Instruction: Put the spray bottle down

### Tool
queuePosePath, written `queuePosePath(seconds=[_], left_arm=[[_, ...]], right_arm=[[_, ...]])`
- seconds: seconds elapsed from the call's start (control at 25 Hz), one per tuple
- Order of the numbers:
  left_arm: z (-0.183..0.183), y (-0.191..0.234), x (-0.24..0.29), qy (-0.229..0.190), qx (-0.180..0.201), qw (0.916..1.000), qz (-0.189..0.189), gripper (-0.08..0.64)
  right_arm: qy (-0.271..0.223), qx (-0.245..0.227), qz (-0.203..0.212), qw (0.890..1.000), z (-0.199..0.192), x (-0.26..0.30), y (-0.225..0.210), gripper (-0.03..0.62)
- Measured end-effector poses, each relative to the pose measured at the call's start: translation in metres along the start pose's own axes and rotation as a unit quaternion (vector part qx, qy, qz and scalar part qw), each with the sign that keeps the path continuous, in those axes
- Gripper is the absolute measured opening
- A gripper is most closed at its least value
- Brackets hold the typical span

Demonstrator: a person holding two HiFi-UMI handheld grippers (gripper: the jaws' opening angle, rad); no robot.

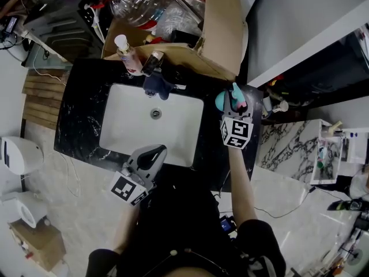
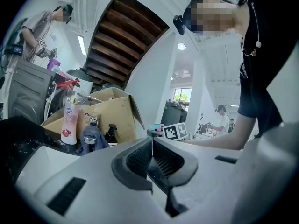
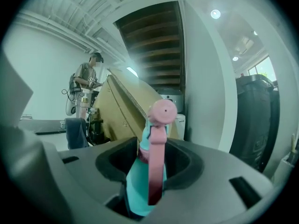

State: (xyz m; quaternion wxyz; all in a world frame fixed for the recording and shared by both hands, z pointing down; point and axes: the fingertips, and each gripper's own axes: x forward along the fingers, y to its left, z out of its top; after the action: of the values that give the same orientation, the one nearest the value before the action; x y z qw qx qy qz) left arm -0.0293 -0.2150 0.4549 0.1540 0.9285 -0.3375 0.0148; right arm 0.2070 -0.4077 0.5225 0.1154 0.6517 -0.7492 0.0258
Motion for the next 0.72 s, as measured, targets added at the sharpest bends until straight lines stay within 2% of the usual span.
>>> queuePosePath(seconds=[0.12, 0.24, 0.48, 0.72], left_arm=[[0.003, 0.001, -0.003, -0.002, 0.0, 1.0, 0.003, 0.009], [0.003, 0.002, -0.006, -0.001, 0.0, 1.0, 0.009, 0.009], [0.002, -0.002, -0.01, -0.002, 0.001, 1.0, 0.005, 0.009], [0.003, -0.005, -0.014, -0.006, 0.006, 0.9999, -0.007, 0.009]], right_arm=[[0.004, -0.009, 0.005, 1.0, -0.001, -0.002, 0.004, 0.182], [0.011, 0.01, 0.008, 1.0, -0.004, -0.005, 0.004, 0.261], [0.01, 0.028, -0.005, 1.0, -0.003, -0.03, -0.007, 0.278], [0.013, 0.074, -0.032, 0.997, -0.007, -0.094, -0.013, 0.287]])
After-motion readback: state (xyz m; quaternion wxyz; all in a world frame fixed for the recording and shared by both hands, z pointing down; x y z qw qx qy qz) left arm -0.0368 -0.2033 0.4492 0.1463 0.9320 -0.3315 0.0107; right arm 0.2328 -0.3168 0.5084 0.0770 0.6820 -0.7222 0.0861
